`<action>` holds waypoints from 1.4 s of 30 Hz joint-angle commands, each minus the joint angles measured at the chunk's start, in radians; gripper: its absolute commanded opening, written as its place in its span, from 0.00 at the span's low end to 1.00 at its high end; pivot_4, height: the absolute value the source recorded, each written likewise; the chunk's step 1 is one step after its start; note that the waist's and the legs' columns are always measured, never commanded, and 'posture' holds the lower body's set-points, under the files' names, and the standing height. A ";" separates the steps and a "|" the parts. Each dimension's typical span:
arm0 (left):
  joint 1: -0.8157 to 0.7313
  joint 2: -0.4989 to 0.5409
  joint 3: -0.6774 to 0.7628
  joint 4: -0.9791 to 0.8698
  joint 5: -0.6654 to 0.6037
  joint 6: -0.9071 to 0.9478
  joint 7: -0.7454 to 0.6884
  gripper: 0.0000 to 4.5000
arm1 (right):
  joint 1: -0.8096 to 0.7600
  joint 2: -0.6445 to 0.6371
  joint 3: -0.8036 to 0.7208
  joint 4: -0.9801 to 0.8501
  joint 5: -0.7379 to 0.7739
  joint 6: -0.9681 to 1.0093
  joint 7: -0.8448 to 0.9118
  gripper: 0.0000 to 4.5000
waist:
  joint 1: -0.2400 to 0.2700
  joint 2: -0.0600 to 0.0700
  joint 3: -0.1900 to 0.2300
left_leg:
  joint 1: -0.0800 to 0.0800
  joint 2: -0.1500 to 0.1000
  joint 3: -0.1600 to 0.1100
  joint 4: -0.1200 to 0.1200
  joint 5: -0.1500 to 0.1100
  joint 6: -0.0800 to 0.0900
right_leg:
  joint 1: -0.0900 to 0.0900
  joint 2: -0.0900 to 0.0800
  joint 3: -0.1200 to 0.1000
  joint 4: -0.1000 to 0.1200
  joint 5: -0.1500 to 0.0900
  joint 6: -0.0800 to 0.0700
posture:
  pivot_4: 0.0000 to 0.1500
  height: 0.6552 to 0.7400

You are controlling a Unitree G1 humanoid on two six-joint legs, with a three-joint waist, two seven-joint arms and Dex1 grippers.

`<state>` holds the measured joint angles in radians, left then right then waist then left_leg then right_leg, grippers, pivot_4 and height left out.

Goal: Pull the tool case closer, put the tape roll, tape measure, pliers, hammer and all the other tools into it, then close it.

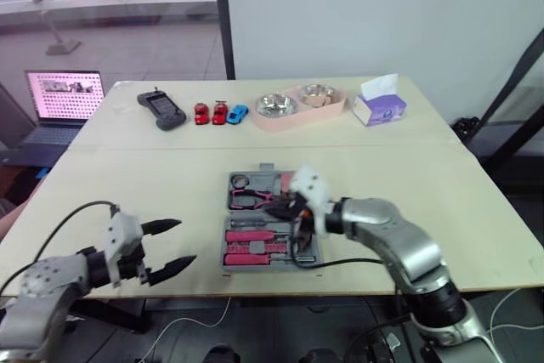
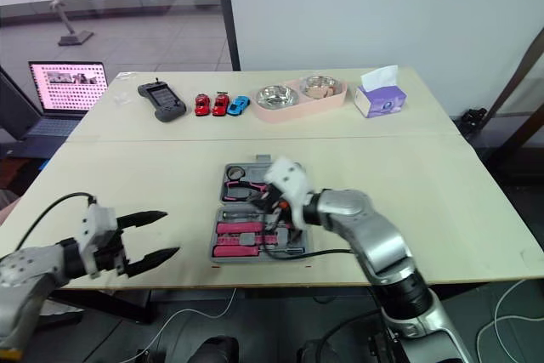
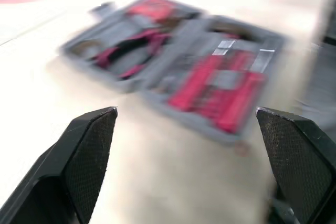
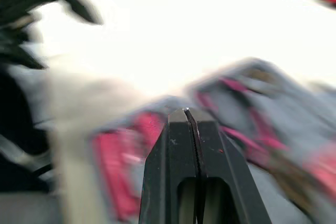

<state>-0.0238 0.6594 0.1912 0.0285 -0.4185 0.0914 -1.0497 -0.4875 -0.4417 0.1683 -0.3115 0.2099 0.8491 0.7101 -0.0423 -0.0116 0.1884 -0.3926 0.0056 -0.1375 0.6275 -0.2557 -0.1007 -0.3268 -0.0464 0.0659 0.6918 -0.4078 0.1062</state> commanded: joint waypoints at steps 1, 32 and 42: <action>-0.100 -0.038 -0.039 0.136 0.053 -0.023 0.041 0.59 | -0.004 -0.066 -0.007 0.138 -0.097 -0.023 -0.084 0.00 | 0.000 0.000 0.000 | 0.000 0.000 0.000 0.000 0.000 0.000 | 0.000 0.000 0.000 0.000 0.000 0.000 | 1.00 1.00; -0.387 -0.234 -0.345 0.601 0.365 -0.266 -0.011 0.01 | -0.094 -0.025 0.341 0.237 -0.321 -0.097 0.068 0.00 | -0.027 0.000 -0.002 | 0.000 0.000 0.001 0.001 0.001 -0.002 | 0.001 0.000 0.000 -0.001 0.000 0.000 | 1.00 1.00; -0.474 -0.263 -0.347 0.682 0.397 -0.272 -0.004 0.01 | -0.172 -0.039 0.365 0.315 -0.382 -0.227 0.147 0.00 | -0.018 0.000 -0.002 | 0.000 -0.001 0.001 0.002 0.001 -0.001 | 0.001 0.000 -0.001 -0.001 0.000 0.000 | 1.00 1.00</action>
<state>-0.4871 0.4492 -0.0841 0.7054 -0.0487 -0.1808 -1.0296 -0.6235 -0.5278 0.5039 0.0696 -0.2010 0.6840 0.8155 -0.0603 -0.0119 0.1868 -0.3929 0.0048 -0.1371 0.6300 -0.2548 -0.1023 -0.3254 -0.0469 0.0651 0.6904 -0.4078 0.1066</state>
